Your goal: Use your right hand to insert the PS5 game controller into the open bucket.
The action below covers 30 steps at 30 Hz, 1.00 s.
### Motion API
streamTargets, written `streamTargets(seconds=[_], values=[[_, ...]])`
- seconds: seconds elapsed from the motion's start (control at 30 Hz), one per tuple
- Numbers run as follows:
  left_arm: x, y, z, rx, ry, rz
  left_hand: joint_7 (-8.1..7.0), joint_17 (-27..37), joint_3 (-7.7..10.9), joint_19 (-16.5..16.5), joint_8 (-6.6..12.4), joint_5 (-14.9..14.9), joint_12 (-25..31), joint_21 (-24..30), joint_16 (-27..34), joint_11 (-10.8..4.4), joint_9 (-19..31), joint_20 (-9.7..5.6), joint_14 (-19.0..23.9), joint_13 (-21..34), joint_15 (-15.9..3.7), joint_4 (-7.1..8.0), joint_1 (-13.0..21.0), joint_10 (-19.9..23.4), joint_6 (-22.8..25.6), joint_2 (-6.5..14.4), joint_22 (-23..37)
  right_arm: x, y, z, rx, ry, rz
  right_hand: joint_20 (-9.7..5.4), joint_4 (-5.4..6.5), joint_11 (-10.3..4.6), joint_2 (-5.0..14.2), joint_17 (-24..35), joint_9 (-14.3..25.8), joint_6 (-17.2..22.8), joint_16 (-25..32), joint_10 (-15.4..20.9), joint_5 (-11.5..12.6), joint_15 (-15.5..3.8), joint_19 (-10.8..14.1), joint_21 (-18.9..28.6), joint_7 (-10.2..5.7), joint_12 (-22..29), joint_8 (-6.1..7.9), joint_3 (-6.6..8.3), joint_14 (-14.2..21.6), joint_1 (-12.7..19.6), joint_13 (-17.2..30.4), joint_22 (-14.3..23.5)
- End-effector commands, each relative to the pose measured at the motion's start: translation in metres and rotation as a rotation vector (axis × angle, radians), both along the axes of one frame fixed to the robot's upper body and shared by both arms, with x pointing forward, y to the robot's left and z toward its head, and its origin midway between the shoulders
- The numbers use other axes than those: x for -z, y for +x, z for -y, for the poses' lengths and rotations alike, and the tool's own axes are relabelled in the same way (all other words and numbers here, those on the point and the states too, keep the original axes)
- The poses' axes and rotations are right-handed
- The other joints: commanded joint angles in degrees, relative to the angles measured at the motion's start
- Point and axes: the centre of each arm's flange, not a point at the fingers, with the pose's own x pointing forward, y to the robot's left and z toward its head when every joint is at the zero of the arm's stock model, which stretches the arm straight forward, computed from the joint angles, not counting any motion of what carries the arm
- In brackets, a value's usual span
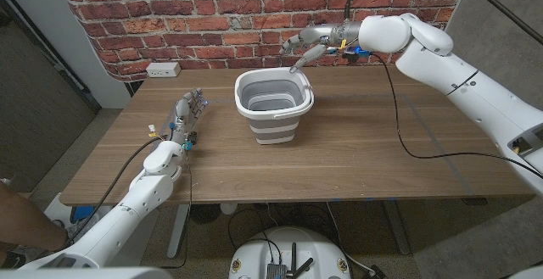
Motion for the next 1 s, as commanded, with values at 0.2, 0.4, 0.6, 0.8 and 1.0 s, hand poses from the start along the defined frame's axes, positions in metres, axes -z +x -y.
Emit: streamTargets(seconds=[0.2,0.4,0.6,0.8,1.0], values=[[-0.002,-0.003,0.005,0.001,0.011,0.011,-0.17,0.01,0.18,0.03,0.29,0.19,-0.01,0.38,-0.11,-0.46,0.19,-2.91,-0.19,0.16,-0.09,-0.40,0.39,0.10,0.29,3.30,0.10,0.016,0.008,0.047,0.010,0.229,-0.047,-0.70,0.50,0.25,0.43,-0.23,0.08,0.64,-0.65,-0.12,0.45,0.50,0.39,0.01,0.34,0.27,-0.67,0.06,-0.72,-1.36,-0.09,0.20],[-0.006,-0.001,0.009,0.007,0.022,0.020,-0.10,0.00,0.22,0.03,0.29,0.19,-0.02,0.38,-0.11,-0.47,0.20,-2.91,-0.18,0.16,-0.16,-0.49,0.43,0.08,0.31,3.32,0.10,0.024,0.013,0.062,0.005,0.313,-0.073,-1.16,0.66,0.45,0.70,-0.43,0.09,0.71,-1.07,-0.50,0.44,0.46,0.30,-0.17,0.35,0.16,-1.07,-0.09,-1.14,-2.09,-0.32,0.21],[-0.006,0.000,0.012,0.016,0.020,0.026,-0.06,0.01,0.26,0.01,0.31,0.20,-0.01,0.37,-0.12,-0.47,0.20,-2.90,-0.21,0.16,-0.10,-0.56,0.46,0.12,0.36,3.35,0.10,0.035,0.020,0.074,0.000,0.397,-0.089,-1.98,0.75,0.92,0.90,-0.65,0.09,0.77,-1.68,-1.03,0.42,0.77,0.50,-0.20,0.83,-0.02,-1.41,-0.21,-2.08,-2.69,-0.56,0.22],[-0.007,0.000,0.012,0.017,0.020,0.034,-0.05,0.00,0.30,0.01,0.32,0.21,-0.01,0.37,-0.12,-0.51,0.20,-2.83,-0.20,0.16,-0.11,-0.62,0.49,0.14,0.39,3.39,0.10,0.049,0.026,0.084,-0.012,0.498,-0.100,-2.59,1.00,1.21,1.04,-0.87,0.08,0.03,-2.04,-1.46,0.22,1.05,0.53,-0.28,1.58,-0.18,-2.09,-0.48,-2.31,-3.61,-0.86,0.22],[-0.009,0.002,0.011,0.021,0.029,0.037,-0.08,0.02,0.33,0.01,0.34,0.20,0.02,0.37,-0.12,-0.42,0.20,-2.83,-0.22,0.17,-0.10,-0.66,0.49,0.20,0.46,3.42,0.10,0.064,0.032,0.094,-0.020,0.603,-0.121,-2.60,1.36,1.36,1.12,-1.07,0.04,-0.44,-2.32,-1.60,-0.12,0.82,0.82,-0.25,1.55,-0.23,-2.68,-0.86,-2.37,-4.74,-1.17,0.22]])
